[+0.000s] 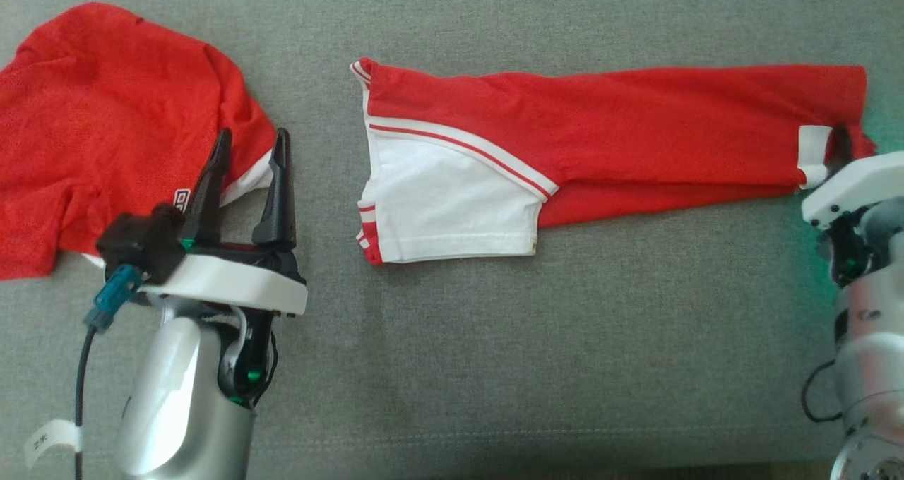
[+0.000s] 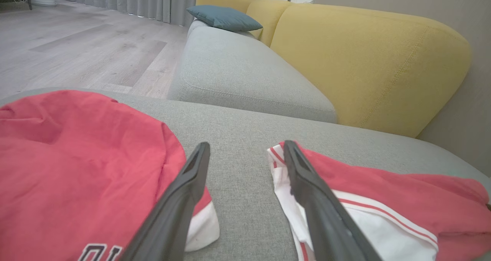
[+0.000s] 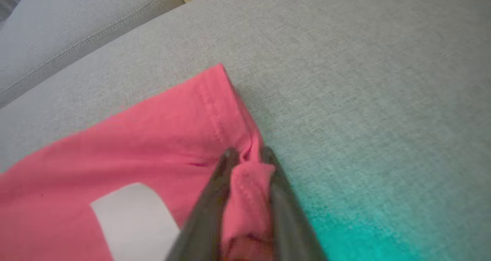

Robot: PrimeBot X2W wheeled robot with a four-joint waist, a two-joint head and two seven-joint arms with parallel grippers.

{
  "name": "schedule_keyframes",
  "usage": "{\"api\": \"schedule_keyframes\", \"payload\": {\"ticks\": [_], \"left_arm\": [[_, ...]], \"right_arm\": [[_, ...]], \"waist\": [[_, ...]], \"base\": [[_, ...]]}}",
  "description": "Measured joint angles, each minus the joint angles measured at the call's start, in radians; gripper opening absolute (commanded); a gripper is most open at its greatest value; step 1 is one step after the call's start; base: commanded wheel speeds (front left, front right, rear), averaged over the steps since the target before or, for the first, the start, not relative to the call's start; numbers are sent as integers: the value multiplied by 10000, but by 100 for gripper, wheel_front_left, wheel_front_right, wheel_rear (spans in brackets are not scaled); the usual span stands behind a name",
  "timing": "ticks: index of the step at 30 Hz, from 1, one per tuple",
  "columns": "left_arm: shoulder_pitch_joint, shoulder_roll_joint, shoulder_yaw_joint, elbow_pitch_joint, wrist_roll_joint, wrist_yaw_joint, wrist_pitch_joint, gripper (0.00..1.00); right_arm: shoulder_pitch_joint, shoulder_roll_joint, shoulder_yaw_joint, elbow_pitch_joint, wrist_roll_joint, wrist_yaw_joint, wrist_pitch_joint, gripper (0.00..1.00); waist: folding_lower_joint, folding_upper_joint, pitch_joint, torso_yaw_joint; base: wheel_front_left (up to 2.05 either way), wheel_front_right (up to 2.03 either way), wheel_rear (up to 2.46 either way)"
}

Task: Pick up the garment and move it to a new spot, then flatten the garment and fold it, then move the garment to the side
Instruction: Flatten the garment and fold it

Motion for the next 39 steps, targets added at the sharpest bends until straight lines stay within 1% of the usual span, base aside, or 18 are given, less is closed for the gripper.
{"api": "schedule_keyframes", "payload": {"ticks": [5,7,9,10,12,14,16,18,21,23,26,30,32,35,37,39], "left_arm": [[1,-8,46,19,2,0,0,100],[1,-10,56,19,2,-2,0,100],[2,-12,63,21,2,-27,0,100],[2,-12,63,21,2,-27,0,100],[4,-17,63,21,2,-31,0,100],[12,-15,67,21,2,-31,0,100],[19,-27,65,23,0,-31,0,100],[39,-27,67,25,-2,-31,0,100],[75,-29,65,71,-21,-31,0,100],[106,-29,63,107,-21,-31,0,100],[254,-29,61,132,-73,-29,-2,100],[688,-29,33,211,-123,8,-2,100],[875,-29,-2,228,-219,46,-2,100],[1058,-27,-73,267,-295,71,-2,100],[1189,-25,-125,278,-297,96,-2,100],[1355,-25,-203,282,-366,150,-2,100]], "right_arm": [[-14,-8,-88,44,52,2,-50,0],[14,-173,-401,117,-84,2,-173,0],[87,-464,-880,115,-504,2,-362,0],[87,-464,-880,115,-504,2,-362,0],[204,-729,-1528,56,-1147,2,-523,0],[281,-838,-2213,-188,-1988,2,-715,0],[286,-713,-2909,-431,-2585,2,-759,0],[272,-376,-3290,-637,-3057,2,-763,0],[243,247,-3409,-792,-3505,0,-830,0],[159,564,-3323,-830,-3557,0,-886,0],[28,832,-2807,-849,-3306,0,-970,0],[-75,951,-1499,-671,-2359,0,-980,0],[-108,918,-476,-167,-1244,0,-1003,0],[-121,953,1444,451,671,0,-1070,0],[-109,943,2754,504,2054,0,-1066,0],[-16,932,4113,222,3582,0,-1053,0]], "waist": [[0,0,-110,-83],[0,0,-182,-108],[0,0,-258,-126],[0,0,-258,-126],[0,0,-334,-138],[0,0,-396,-138],[0,0,-471,-132],[0,0,-560,-129],[0,0,-733,-124],[0,0,-887,-122],[0,0,-1174,-125],[0,0,-1654,-112],[0,0,-1910,-78],[0,0,-2274,24],[0,0,-2499,121],[0,0,-2711,240]], "base": [[0,0,0],[0,0,0],[0,0,0],[0,0,0],[0,0,0],[0,0,0],[0,0,0],[0,0,0],[0,0,0],[0,0,0],[0,0,0],[0,0,0],[0,0,0],[0,0,0],[0,0,0],[0,0,0]]}}
